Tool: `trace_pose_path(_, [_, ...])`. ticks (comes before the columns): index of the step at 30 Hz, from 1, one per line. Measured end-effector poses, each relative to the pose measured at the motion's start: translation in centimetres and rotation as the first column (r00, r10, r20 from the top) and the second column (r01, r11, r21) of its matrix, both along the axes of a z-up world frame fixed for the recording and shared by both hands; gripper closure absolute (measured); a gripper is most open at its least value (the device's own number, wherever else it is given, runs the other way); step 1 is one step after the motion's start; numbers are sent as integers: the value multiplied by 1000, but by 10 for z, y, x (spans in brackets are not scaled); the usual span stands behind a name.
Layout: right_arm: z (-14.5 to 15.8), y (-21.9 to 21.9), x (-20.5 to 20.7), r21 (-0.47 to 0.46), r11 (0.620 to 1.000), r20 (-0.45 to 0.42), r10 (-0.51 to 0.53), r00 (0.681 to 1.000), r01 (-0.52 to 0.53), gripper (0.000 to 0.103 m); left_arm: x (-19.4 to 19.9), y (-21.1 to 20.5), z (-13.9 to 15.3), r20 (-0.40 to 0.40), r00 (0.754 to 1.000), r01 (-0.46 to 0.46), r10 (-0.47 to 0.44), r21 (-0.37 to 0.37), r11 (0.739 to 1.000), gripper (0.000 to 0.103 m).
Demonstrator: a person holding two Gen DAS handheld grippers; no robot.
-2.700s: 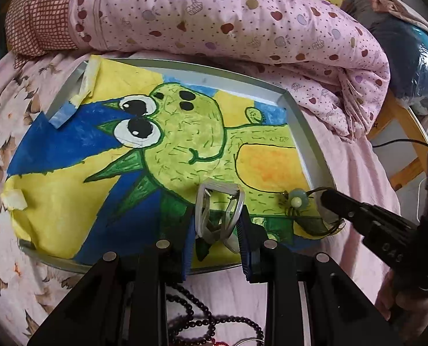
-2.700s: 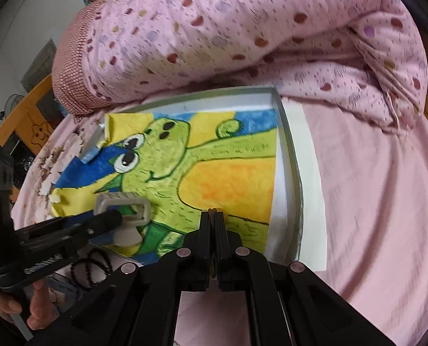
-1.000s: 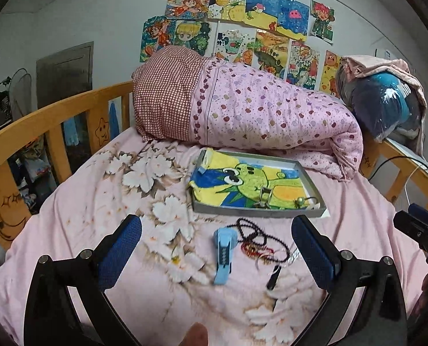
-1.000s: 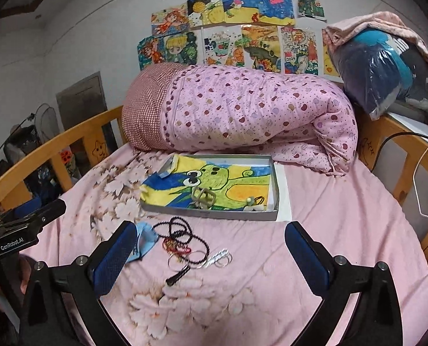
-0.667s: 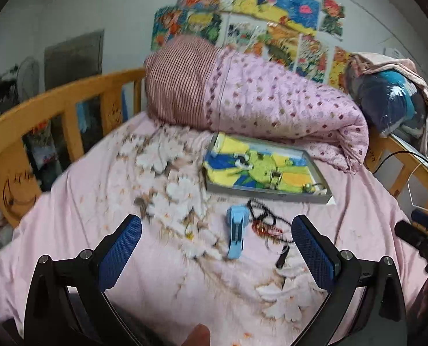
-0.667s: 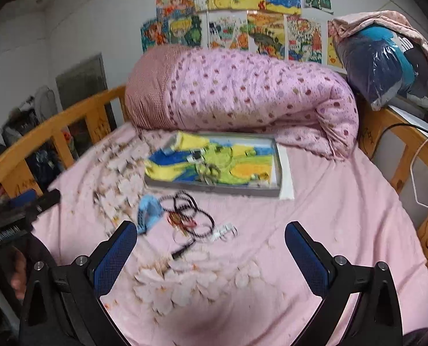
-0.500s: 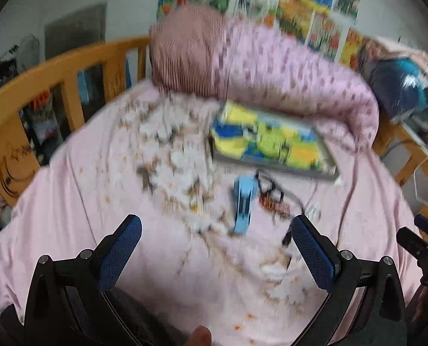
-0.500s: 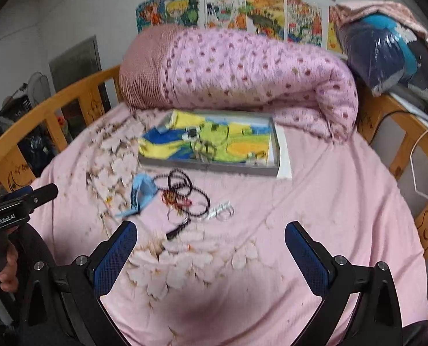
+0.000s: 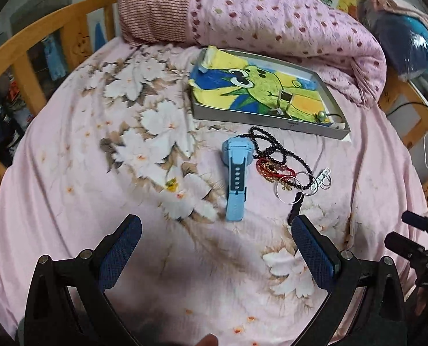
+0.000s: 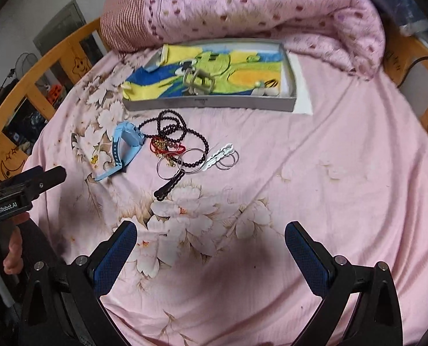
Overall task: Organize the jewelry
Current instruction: 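Grasp the blue watch with the left tool while the right tool grasps the silver rings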
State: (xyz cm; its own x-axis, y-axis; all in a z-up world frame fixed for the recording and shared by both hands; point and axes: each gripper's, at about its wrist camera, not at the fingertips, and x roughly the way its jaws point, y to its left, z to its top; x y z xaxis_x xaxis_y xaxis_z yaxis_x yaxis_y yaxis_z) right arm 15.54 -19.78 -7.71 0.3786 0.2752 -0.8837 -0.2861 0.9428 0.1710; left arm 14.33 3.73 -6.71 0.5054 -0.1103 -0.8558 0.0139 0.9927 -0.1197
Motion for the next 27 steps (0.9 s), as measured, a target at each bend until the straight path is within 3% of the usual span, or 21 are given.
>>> trace_pose_path(4, [-9, -7, 29, 39, 999, -46, 4, 999, -2, 0, 23, -7, -15, -16, 999, 38, -38, 13, 999, 2])
trace_pose_path(10, [-29, -22, 71, 189, 980, -121, -40, 992, 63, 5, 47, -12, -35, -29, 998, 56, -56, 10, 998, 4])
trace_pose_path(13, [-39, -21, 82, 244, 966, -163, -42, 986, 81, 19, 56, -11, -40, -29, 998, 51, -51, 0, 999, 13])
trace_pose_path(15, [-46, -16, 86, 268, 960, -196, -27, 980, 80, 40, 60, -12, -42, -31, 998, 48, -48, -9, 999, 22])
trace_pose_path(18, [-56, -5, 90, 266, 962, -231, 8, 973, 56, 55, 65, -14, -46, -40, 998, 52, -52, -11, 999, 33])
trace_pose_path(20, [-63, -1, 92, 264, 963, -244, 19, 969, 48, 62, 69, -16, -50, -55, 997, 56, -57, -22, 998, 47])
trace_pose_path(27, [-76, 15, 100, 248, 969, -254, 46, 966, 19, 73, 74, -16, -62, -97, 993, 60, -63, -36, 998, 62])
